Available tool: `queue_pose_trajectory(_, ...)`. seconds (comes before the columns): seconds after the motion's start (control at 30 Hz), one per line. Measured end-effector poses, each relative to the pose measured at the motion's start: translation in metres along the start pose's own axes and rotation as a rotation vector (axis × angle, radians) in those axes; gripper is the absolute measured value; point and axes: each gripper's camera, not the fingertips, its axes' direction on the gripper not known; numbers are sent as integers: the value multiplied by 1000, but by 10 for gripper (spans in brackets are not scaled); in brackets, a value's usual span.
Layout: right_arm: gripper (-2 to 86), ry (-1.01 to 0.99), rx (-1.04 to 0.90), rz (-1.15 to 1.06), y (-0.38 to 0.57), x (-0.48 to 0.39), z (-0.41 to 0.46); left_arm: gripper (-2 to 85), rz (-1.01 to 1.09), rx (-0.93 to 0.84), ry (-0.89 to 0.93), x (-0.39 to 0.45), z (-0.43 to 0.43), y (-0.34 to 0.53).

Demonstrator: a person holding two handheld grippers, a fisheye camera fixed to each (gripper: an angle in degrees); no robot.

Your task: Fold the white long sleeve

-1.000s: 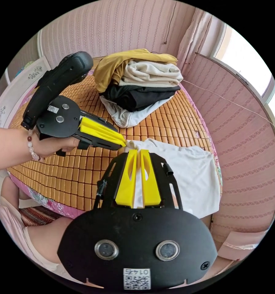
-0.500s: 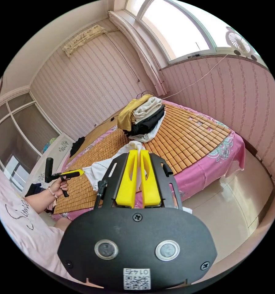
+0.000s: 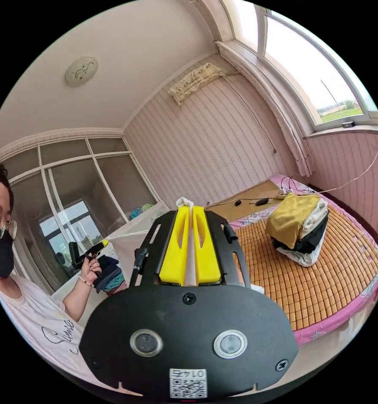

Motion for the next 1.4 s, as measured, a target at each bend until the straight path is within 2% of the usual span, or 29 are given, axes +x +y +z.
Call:
queue_pose_trajectory(0.17,4,-35,103,-178,-57,-95,-5,-10,106,225,-39,2,-143,-44)
queue_pose_trajectory(0.37,4,-102,264,-285,-87,-174,-71,-10,171,396,3,13,-272,-37)
queue_pose_trajectory(0.53,4,-250,365,-374,-118,-223,-122,-10,228,521,46,18,-353,-45)
queue_pose_trajectory(0.63,4,-277,366,-452,-153,-252,-122,-10,255,582,50,12,-384,-67)
queue_pose_trajectory(0.8,4,-134,202,-496,-215,-265,-44,-10,215,502,-64,-23,-372,-110)
queue_pose_trajectory(0.97,4,187,-189,-422,-239,-210,138,-10,1,135,-265,-113,-257,-139)
queue_pose_trajectory(1.03,4,263,-295,-286,-245,-172,211,-10,-63,40,-323,-136,-222,-143)
queue_pose_trajectory(1.1,5,236,-222,-252,-273,-177,226,-10,-55,39,-360,-141,-210,-162)
queue_pose_trajectory(1.17,4,158,-75,-283,-315,-206,217,-10,57,166,-417,-121,-226,-202)
queue_pose_trajectory(1.23,5,46,151,-369,-359,-252,191,-10,116,280,-428,-106,-244,-226)
queue_pose_trajectory(1.3,5,-3,227,-430,-377,-278,180,-10,147,331,-391,-100,-256,-239)
queue_pose_trajectory(1.4,5,-9,214,-533,-374,-294,188,-10,174,320,-393,-106,-256,-234)
